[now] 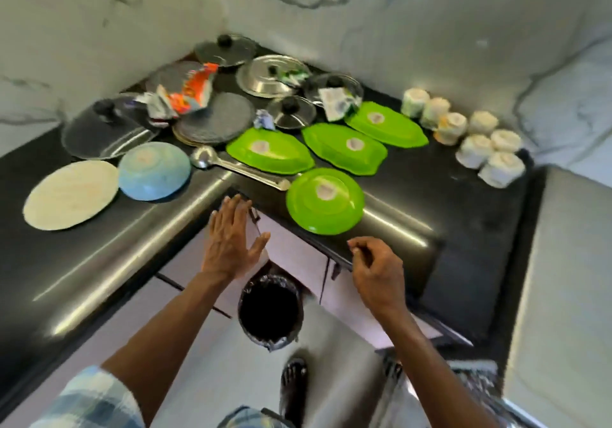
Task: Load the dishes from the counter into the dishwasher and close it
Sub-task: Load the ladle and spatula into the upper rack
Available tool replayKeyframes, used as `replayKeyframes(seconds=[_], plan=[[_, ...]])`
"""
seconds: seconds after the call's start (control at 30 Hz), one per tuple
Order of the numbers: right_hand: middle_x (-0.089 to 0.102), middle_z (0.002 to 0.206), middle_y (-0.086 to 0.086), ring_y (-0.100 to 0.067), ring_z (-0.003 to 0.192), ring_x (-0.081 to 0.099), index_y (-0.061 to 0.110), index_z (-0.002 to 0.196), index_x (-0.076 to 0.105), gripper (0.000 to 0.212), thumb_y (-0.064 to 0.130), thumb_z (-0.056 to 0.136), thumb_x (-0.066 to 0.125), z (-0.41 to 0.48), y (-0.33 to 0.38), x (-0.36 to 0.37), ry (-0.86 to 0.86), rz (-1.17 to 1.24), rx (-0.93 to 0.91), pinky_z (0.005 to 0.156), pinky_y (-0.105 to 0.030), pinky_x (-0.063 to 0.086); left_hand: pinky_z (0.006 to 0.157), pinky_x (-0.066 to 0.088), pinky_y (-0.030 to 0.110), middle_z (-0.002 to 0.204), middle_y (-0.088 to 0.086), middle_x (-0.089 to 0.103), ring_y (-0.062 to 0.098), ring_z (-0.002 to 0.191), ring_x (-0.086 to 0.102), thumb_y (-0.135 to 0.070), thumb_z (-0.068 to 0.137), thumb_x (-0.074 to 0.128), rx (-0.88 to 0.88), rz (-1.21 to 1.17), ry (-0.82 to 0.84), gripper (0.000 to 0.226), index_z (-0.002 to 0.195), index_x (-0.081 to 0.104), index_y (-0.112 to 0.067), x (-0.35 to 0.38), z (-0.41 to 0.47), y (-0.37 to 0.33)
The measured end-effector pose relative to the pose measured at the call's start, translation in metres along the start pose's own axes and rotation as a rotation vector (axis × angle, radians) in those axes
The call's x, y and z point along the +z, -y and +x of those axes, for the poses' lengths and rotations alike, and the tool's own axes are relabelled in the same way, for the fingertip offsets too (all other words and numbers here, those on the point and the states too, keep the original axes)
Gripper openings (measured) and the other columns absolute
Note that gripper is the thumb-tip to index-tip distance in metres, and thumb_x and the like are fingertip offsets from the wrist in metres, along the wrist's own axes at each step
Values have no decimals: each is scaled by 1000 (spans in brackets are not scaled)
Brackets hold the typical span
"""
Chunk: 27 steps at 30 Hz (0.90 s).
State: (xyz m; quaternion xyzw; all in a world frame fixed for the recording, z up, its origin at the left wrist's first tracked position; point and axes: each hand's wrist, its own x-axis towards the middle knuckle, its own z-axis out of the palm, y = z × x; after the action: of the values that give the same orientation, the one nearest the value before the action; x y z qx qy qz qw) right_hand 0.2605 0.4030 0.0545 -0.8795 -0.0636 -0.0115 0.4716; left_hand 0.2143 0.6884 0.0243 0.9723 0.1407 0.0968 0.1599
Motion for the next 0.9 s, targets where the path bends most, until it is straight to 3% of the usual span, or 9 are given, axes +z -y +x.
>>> replayKeyframes(seconds=[0.1, 0.2, 0.33, 0.47, 0.67, 0.9], plan=[[75, 101, -1, -16, 92, 70, 17, 102, 75, 16, 10, 91, 66, 55, 46, 50, 138, -61, -99, 83, -24, 48, 124, 28, 56, 164, 16, 37, 38, 154, 32, -56, 90, 63, 49, 175, 20, 81, 154, 44, -9, -11, 22, 55], [73, 107, -9, -28, 101, 68, 12, 107, 74, 18, 13, 92, 64, 105, 90, 106, 270, -168, -234, 92, -40, 50, 125, 29, 53, 168, 16, 32, 36, 156, 29, -55, 89, 68, 152, 322, 148, 87, 159, 38, -12, -19, 38, 108], [68, 117, -11, -32, 114, 60, 13, 118, 68, 26, 20, 95, 57, 148, 128, 167, 409, -400, -395, 100, -42, 45, 130, 14, 52, 175, 11, 1, 33, 162, 5, -54, 93, 58, 241, 419, 276, 96, 168, 6, -24, -12, 48, 146], [61, 121, -9, -31, 116, 56, 15, 118, 61, 24, 22, 98, 49, 168, 145, 211, 444, -672, -493, 94, -41, 45, 131, 10, 54, 175, 12, -8, 33, 162, -4, -52, 88, 62, 239, 415, 300, 109, 166, -10, -30, -3, 59, 149], [53, 128, -13, -32, 120, 52, 11, 123, 52, 31, 12, 93, 55, 183, 149, 248, 518, -900, -523, 92, -39, 49, 130, 7, 55, 175, 11, -9, 32, 162, -7, -60, 83, 56, 237, 370, 252, 108, 166, -7, -34, 2, 63, 152], [55, 121, -15, -35, 111, 57, 7, 120, 50, 46, 28, 81, 64, 194, 147, 261, 531, -860, -532, 90, -41, 50, 130, 5, 55, 175, 11, -4, 32, 162, -5, -66, 86, 45, 229, 337, 235, 98, 167, 0, -32, 0, 64, 149]])
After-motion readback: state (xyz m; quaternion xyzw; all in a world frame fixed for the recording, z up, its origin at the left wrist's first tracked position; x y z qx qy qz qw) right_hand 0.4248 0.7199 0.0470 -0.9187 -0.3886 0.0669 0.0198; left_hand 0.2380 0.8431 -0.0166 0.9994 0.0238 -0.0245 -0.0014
